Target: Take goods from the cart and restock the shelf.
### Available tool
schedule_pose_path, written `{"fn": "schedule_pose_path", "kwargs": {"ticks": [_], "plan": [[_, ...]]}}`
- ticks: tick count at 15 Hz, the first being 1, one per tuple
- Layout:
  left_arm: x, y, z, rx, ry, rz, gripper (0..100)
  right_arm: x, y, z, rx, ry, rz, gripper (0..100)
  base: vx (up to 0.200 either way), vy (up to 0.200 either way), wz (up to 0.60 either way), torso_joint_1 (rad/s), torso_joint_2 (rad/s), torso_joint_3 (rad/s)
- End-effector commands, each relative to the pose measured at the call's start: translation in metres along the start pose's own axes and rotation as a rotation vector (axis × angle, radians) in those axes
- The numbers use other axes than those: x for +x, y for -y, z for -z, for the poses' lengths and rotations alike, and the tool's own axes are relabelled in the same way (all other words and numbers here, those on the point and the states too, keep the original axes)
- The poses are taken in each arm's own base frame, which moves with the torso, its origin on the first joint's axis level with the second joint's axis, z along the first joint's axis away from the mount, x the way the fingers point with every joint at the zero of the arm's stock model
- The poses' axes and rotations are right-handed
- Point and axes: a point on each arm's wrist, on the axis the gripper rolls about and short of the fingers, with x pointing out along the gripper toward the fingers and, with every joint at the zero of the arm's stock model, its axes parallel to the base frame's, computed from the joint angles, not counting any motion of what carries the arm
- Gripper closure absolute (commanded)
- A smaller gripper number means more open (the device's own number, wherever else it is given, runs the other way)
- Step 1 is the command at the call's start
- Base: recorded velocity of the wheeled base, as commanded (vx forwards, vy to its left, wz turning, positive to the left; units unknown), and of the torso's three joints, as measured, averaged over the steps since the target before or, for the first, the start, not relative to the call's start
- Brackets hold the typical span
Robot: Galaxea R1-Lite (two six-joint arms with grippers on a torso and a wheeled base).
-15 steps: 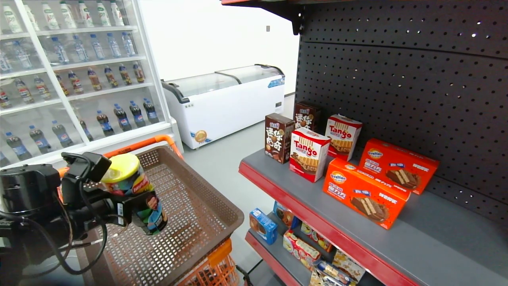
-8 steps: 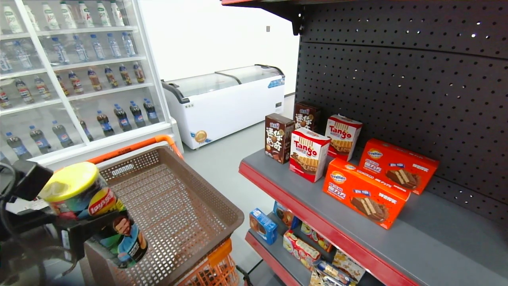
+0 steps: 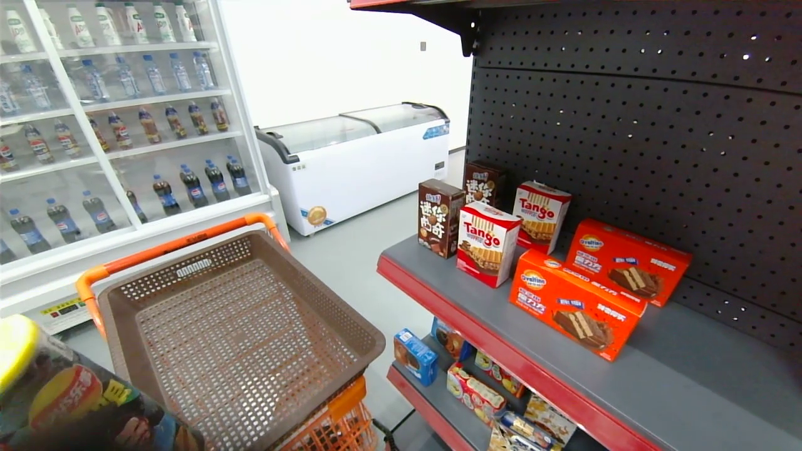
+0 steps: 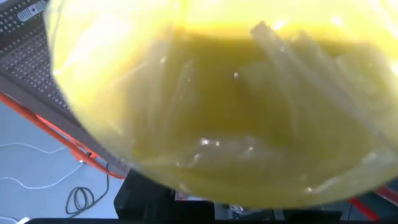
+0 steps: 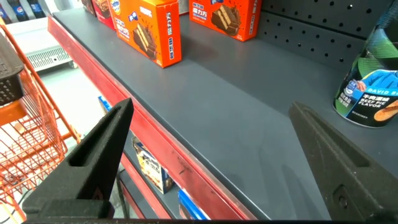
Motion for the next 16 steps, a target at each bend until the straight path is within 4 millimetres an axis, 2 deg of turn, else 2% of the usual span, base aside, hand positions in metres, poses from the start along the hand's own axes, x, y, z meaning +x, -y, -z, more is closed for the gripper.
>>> {"fn": "schedule_pose_path", "kwargs": {"ticks": [1,8,13,16], "plan": [[-0.018,0.005,0.004,0.027,0.091,-0.004,100,0.0,0.0,0.0,0.0,-0.001,0.0,0,0.0,0.0,0.0,0.0,0.0,0.0],[-0.04,0.012,0.021,0.083,0.208,0.008,100,0.0,0.0,0.0,0.0,-0.001,0.0,0,0.0,0.0,0.0,0.0,0.0,0.0],[-0.051,0.015,0.021,0.107,0.273,-0.013,100,0.0,0.0,0.0,-0.002,-0.001,-0.002,0,0.0,0.0,0.0,0.0,0.0,0.0],[-0.05,0.014,0.023,0.1,0.266,-0.016,100,0.0,0.0,0.0,-0.002,-0.001,-0.002,0,0.0,0.0,0.0,0.0,0.0,0.0]]}}
